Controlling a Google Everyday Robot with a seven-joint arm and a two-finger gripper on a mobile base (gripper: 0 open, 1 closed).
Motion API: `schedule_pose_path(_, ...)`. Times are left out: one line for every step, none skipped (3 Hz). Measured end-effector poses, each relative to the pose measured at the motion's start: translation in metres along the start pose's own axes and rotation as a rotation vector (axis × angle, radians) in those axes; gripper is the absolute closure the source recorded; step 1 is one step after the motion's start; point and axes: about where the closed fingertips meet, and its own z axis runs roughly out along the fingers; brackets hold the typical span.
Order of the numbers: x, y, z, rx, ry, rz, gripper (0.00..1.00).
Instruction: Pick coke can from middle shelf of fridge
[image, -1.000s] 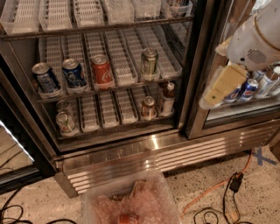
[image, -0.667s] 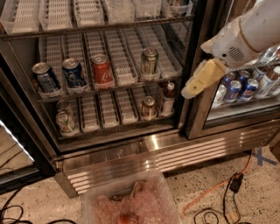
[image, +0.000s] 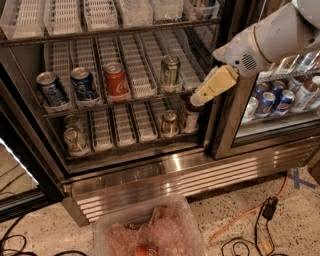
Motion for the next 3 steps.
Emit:
schedule_pose_path(-0.017,0.004,0.012,-0.046,-0.074,-0.002,0.0)
schedule_pose_path(-0.052,0.009,0.051,-0.095,-0.142,-0.029,0.0)
schedule_pose_path(-0.084,0.021,0.098,-0.166,-0.194,-0.058,0.0)
